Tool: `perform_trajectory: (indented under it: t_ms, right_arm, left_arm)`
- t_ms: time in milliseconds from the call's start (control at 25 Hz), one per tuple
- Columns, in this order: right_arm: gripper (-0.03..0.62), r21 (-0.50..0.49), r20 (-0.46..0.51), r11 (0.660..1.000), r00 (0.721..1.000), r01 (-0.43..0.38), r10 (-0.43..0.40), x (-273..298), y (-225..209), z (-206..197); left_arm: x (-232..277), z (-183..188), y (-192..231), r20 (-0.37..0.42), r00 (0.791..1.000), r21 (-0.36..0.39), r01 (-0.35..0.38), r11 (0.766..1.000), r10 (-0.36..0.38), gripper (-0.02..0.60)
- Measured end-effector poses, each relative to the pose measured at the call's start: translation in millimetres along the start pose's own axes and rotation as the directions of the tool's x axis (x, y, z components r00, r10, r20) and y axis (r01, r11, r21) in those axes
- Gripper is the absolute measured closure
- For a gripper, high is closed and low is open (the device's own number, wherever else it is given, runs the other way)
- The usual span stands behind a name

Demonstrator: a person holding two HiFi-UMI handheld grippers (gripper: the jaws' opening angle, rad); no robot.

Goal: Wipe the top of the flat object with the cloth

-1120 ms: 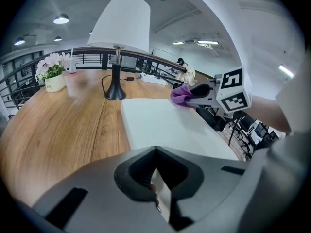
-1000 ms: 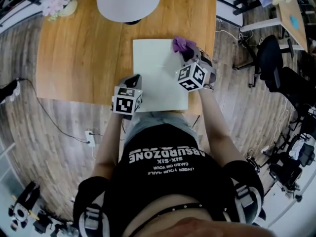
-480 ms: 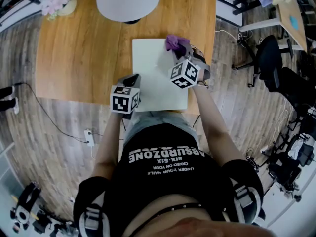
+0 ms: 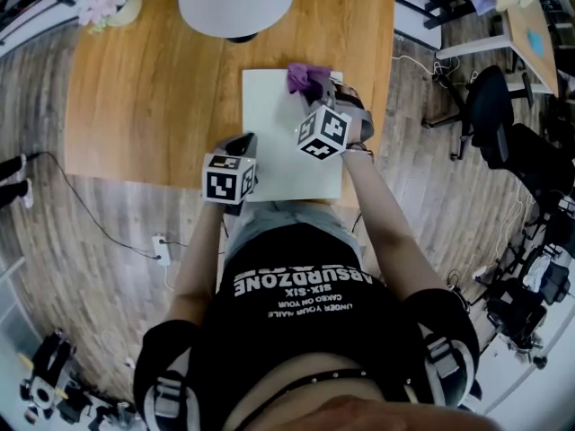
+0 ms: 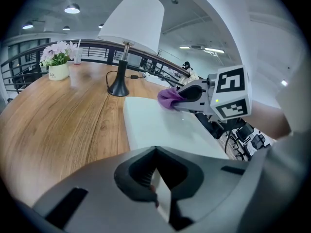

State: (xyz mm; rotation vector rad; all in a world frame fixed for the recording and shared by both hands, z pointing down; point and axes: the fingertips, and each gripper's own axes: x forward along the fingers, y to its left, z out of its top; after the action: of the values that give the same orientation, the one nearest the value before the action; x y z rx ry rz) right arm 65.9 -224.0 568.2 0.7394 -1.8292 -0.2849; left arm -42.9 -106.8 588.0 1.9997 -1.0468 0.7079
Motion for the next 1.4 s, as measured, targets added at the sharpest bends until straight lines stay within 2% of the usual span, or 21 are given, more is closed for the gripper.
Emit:
perform_trajectory:
  t_ms: [560,1000,1400]
  right_arm:
    - [0.488,0.011,-0.003,1.000,1.000,-0.021,0.021,-5.5,15.7,-4.0]
    - [0.490,0.034,0.002,0.999,1.000,-0.030,0.030,-16.3,30.7,-7.0]
    - [0.490,0.030,0.006,0.999,0.999,-0.041,0.041,-29.0,45.9,-13.9]
  left_arm:
    - [2.1,-0.6,3.9,0.038,0.999,-0.065,0.007,0.998,-0.005,0.566]
    - [1.7,-0.7,4.0,0.068,0.997,-0.046,-0.027,0.999,0.030,0.566]
    - [1.0,-3.1,4.0,0.089,0.995,-0.077,-0.031,0.997,0.038,0.566]
